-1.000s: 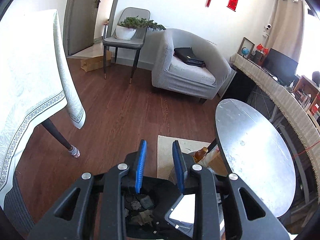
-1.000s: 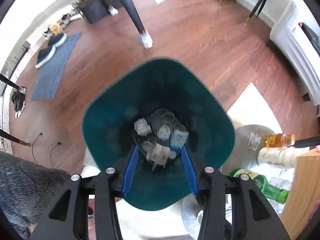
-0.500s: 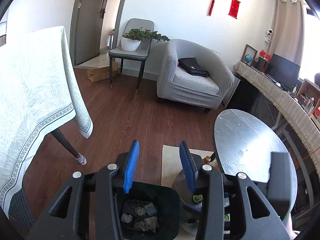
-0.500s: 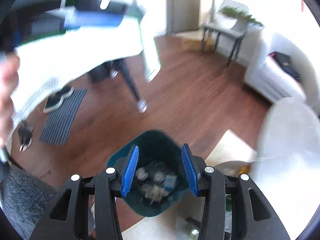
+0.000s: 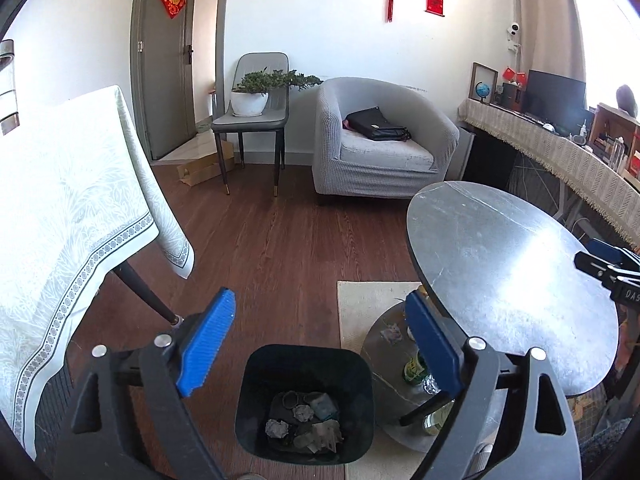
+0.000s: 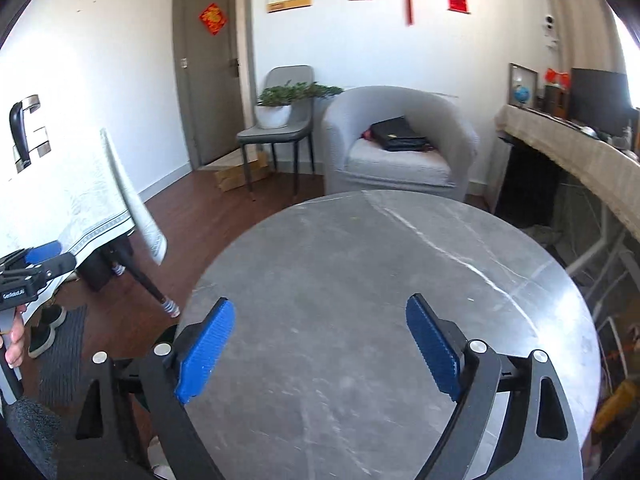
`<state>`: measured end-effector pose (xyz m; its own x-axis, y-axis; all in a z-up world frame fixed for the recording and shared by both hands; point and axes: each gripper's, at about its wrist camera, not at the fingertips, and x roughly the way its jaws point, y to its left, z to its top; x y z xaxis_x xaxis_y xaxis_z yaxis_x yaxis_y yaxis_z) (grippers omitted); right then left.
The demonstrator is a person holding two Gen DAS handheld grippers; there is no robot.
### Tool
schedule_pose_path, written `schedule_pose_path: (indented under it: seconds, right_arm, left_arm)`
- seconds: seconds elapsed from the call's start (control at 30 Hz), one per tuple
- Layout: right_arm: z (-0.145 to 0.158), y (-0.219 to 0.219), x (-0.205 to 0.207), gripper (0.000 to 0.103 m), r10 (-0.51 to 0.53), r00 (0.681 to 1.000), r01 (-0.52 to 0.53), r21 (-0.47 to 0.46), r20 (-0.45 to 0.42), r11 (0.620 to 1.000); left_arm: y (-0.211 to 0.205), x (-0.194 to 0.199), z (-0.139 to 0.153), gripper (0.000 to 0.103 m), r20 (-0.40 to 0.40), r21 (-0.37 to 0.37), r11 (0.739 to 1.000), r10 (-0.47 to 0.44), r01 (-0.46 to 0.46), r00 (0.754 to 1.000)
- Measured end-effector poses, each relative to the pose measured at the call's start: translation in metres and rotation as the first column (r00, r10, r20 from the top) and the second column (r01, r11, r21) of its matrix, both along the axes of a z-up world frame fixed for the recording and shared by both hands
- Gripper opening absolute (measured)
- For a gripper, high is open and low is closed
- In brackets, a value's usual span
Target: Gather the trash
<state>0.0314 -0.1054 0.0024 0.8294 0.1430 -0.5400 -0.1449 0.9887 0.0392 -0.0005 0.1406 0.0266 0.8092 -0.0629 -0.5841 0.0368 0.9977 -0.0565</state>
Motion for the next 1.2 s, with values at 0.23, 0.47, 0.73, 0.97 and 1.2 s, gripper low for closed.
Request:
schedule_pose_path:
  seconds: [0.23,0.47,0.73,0.97,1.2]
  right_arm:
    - [-0.004,-0.062,-0.052,0.097,-0.135,0.991,0.135,0.022,0.006,0.991]
    - [-0.005,-0.079,-0.105,0.097,-0.103,0.995,0.103,0.043,-0.006,0.994]
    - [-0.007,-0.072,-0.131,0.097,0.0,1.0,0.002,0.084,-0.016,0.996]
    - [-0.004,-0.069,-0.144,0.098,0.04,0.999,-0.042,0.109,0.019,0.993]
    - [-0.004,-0.066,-0.145,0.099,0.061,0.998,-0.062,0.111,0.014,0.992]
  left_arm:
    - [-0.004,-0.036,0.001,0.094,0.004,0.066,0.997,0.03,-0.03,1.0]
    - [-0.006,-0.072,-0.002,0.095,0.002,0.101,0.994,0.031,-0.032,1.0]
    - [-0.01,-0.085,-0.002,0.096,0.016,0.111,0.993,0.03,-0.032,0.999]
    - [-0.015,-0.089,-0.002,0.097,0.034,0.124,0.992,0.005,-0.009,0.999]
    - [-0.008,-0.086,-0.004,0.097,0.021,0.088,0.996,0.02,-0.022,1.0]
